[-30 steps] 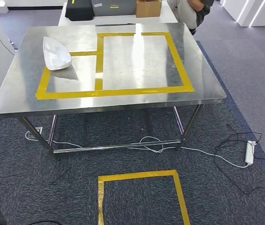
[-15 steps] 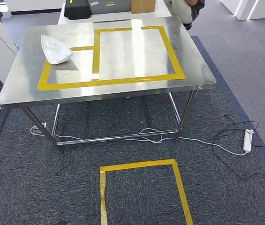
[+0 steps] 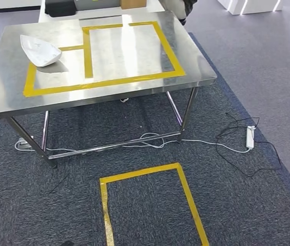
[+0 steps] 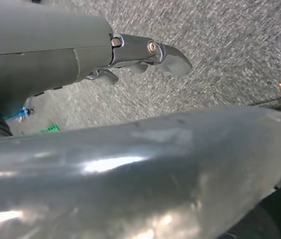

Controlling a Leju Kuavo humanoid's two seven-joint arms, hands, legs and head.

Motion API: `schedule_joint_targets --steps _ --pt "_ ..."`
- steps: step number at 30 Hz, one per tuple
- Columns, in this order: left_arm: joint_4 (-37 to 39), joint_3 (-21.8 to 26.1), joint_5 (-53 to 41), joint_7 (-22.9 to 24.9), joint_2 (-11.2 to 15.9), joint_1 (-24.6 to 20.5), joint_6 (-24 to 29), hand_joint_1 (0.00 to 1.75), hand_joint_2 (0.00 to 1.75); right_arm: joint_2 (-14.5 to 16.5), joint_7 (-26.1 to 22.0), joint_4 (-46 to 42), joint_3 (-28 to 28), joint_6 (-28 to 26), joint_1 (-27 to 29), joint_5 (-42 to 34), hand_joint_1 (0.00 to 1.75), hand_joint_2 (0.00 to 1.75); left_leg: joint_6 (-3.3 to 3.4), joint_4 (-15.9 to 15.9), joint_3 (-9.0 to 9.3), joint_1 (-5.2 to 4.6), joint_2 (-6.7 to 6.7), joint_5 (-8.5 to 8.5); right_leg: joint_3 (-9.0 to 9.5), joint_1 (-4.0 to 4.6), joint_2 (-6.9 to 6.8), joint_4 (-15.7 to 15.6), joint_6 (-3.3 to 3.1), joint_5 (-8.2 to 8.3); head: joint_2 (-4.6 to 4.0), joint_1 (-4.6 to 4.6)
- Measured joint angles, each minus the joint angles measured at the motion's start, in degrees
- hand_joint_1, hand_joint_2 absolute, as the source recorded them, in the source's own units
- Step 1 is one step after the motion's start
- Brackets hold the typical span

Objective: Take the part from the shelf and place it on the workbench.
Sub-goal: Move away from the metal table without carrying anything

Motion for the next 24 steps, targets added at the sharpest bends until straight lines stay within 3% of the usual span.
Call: schedule_joint_targets --steps 2,3,4,5,7,9,10,12,13,15,17,19,20,21,23,24 --pt "0.14 0.02 -0.07 0.23 0.05 0.17 -0.01 0.00 0.00 0.08 0.10 -0.01 -0.03 0.10 -0.11 0.03 0.00 0.00 0.35 0.02 -0.31 -0.14 1.58 0.18 -3.50 -0.20 -2.70 7.86 0.68 -4.13 0.00 0.27" --pt "0.20 0.03 -0.09 0.28 0.08 0.26 -0.01 0.00 0.00 0.10 0.11 -0.02 -0.04 0.11 -0.11 0.03 0.00 0.00 0.35 0.04 -0.42 -0.18 2.42 0.24 -4.87 -0.41 -3.26 11.22 0.92 -5.42 0.00 0.27" --pt "0.26 0.03 -0.12 0.30 0.11 0.29 -0.02 0.00 0.00 0.10 0.12 -0.02 -0.05 0.13 -0.06 0.03 0.00 0.00 0.32 0.06 -0.48 -0.18 3.19 0.28 -5.29 -0.60 -3.55 12.79 1.08 -5.69 0.00 0.28" --pt "0.32 0.04 -0.13 0.31 0.11 0.27 -0.04 0.00 0.00 0.10 0.13 -0.02 -0.07 0.13 0.01 0.03 0.00 0.00 0.27 0.07 -0.48 -0.16 3.91 0.31 -4.59 -0.77 -3.80 12.12 1.19 -4.94 0.00 0.27" --pt "0.40 0.04 -0.13 0.31 0.03 0.17 -0.13 0.00 0.00 0.10 0.14 -0.06 -0.10 0.13 0.07 0.04 0.00 0.00 -0.02 0.08 -0.29 -0.13 5.20 0.28 -0.17 -0.95 -5.28 4.84 1.22 -1.49 0.00 0.30" --pt "0.43 0.04 -0.08 0.43 0.09 0.14 -0.47 0.00 0.00 0.14 0.15 -0.10 -0.10 0.18 -0.12 0.11 0.00 0.00 -0.66 0.19 -0.07 -0.42 6.31 0.14 3.68 -0.79 -7.42 -2.15 0.72 0.74 0.00 0.34" --pt "0.45 0.05 -0.03 0.52 0.15 0.10 -0.69 0.00 0.00 0.15 0.17 -0.11 -0.10 0.22 -0.20 0.16 0.00 0.00 -1.04 0.23 -0.02 -0.59 6.79 0.13 4.34 -0.65 -7.98 -3.56 0.33 1.01 0.00 0.32" --pt "0.48 0.07 0.04 0.78 0.21 -0.05 -0.97 0.00 0.00 0.17 0.26 -0.15 -0.11 0.26 -0.18 0.25 0.00 0.00 -1.76 0.13 0.07 -0.62 7.82 0.22 3.85 -0.41 -6.95 -3.70 -0.68 1.06 0.00 0.23" --pt "0.49 0.08 0.04 0.87 0.18 -0.15 -0.99 0.00 0.00 0.18 0.30 -0.18 -0.11 0.25 -0.10 0.28 0.00 0.00 -2.13 0.19 0.09 -0.49 7.71 0.02 3.73 -0.41 -6.35 -3.81 -1.13 1.20 0.00 0.20" --pt "0.50 0.08 -0.03 1.01 0.07 -0.17 -1.02 0.00 0.00 0.20 0.33 -0.32 -0.14 0.22 -0.10 0.34 0.00 0.00 -2.60 2.86 -1.01 -0.26 5.41 -2.20 3.69 -0.54 -5.05 -4.19 -2.03 1.67 0.00 0.04" --pt "0.50 0.09 -0.30 0.70 -0.02 0.06 -1.35 0.00 0.00 0.21 0.34 -0.42 -0.16 0.21 -0.27 0.46 0.00 0.00 -2.60 9.90 -4.37 -0.28 2.44 -6.13 3.34 -0.57 -3.62 -4.31 -2.55 2.05 0.00 -0.20" --pt "0.49 0.11 -0.50 -0.73 -0.08 0.46 -2.32 0.00 0.00 0.20 0.34 -0.44 -0.19 0.26 -0.27 0.58 0.00 0.00 -2.42 16.01 -7.56 -0.45 1.54 -8.04 3.03 -0.48 -1.95 -4.29 -2.69 2.26 0.00 -0.28" --pt "0.49 0.14 -0.42 -1.74 -0.16 0.64 -2.90 0.00 0.00 0.20 0.34 -0.45 -0.22 0.31 -0.17 0.62 0.00 0.00 -2.29 16.49 -8.00 -0.51 1.40 -7.37 2.96 -0.45 -1.08 -4.27 -2.66 2.34 0.00 -0.28" --pt "0.49 0.17 -0.26 -2.76 -0.26 0.76 -3.36 0.00 0.00 0.19 0.34 -0.45 -0.26 0.39 -0.07 0.60 0.00 0.00 -2.14 14.77 -7.35 -0.52 1.24 -5.62 2.96 -0.45 -0.23 -4.24 -2.57 2.42 0.00 -0.28" --pt "0.45 0.25 -0.22 -5.12 -0.50 0.89 -3.77 0.00 0.00 0.19 0.31 -0.46 -0.37 0.60 -0.03 0.33 0.00 0.00 -1.85 7.69 -4.24 -0.43 -0.34 -1.36 2.90 -0.39 1.38 -4.07 -2.22 2.53 0.00 -0.29" --pt "0.39 0.26 -0.63 -6.84 -0.64 0.98 -3.81 0.00 0.00 0.19 0.26 -0.49 -0.44 0.70 -0.11 0.11 0.00 0.00 -1.75 4.34 -2.78 -0.27 -1.37 -0.16 2.67 -0.31 2.17 -3.80 -1.98 2.54 0.00 -0.25"
